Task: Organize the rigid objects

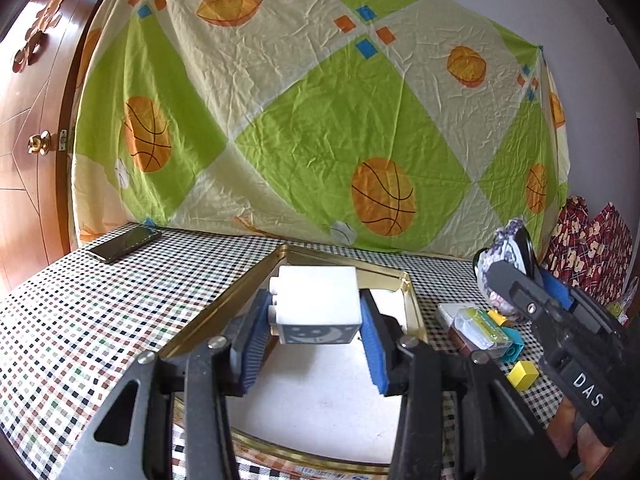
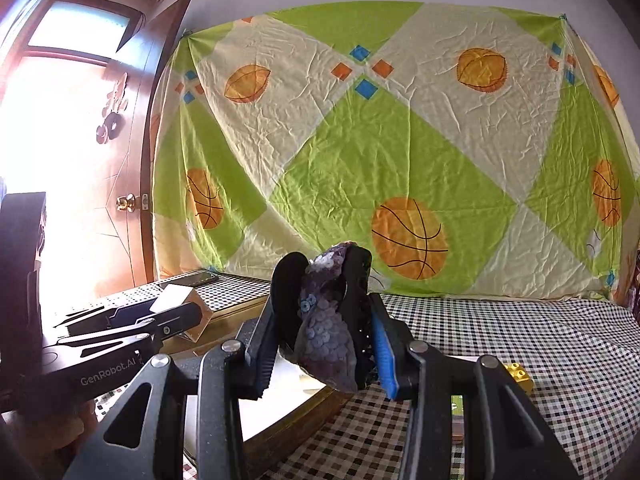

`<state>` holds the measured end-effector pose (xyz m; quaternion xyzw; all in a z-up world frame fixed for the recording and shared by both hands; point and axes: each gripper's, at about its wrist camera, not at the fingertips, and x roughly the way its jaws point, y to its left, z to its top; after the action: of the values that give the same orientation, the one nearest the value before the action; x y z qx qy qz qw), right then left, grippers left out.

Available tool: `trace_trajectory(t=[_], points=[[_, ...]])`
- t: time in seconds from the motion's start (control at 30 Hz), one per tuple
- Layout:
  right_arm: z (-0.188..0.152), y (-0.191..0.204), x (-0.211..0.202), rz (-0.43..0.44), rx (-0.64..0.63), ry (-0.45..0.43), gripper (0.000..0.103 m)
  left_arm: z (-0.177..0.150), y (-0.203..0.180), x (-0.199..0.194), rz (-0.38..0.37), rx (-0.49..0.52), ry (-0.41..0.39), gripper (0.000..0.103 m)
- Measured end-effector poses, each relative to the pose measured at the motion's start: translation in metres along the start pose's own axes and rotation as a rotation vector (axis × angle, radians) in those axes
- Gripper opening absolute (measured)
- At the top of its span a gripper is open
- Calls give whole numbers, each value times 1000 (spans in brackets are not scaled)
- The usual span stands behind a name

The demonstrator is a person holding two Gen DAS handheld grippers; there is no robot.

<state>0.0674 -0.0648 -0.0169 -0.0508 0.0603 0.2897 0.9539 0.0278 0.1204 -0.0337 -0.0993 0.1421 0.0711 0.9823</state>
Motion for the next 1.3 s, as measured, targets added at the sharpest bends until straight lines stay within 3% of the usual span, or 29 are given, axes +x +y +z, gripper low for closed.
trace_trajectory(t=[0.23, 0.67, 1.03, 1.3], points=[[-1, 8, 14, 21, -12, 31, 44, 3, 14, 13, 20, -24, 52, 43], [1, 15, 43, 42, -30, 98, 44, 5, 14, 43, 37, 31, 147, 43], [7, 9, 100, 95, -5, 282, 44, 9, 12, 79, 8, 91, 311, 43], [-5, 14, 138, 123, -12, 406, 45, 12, 14, 93, 44, 124, 351, 43]])
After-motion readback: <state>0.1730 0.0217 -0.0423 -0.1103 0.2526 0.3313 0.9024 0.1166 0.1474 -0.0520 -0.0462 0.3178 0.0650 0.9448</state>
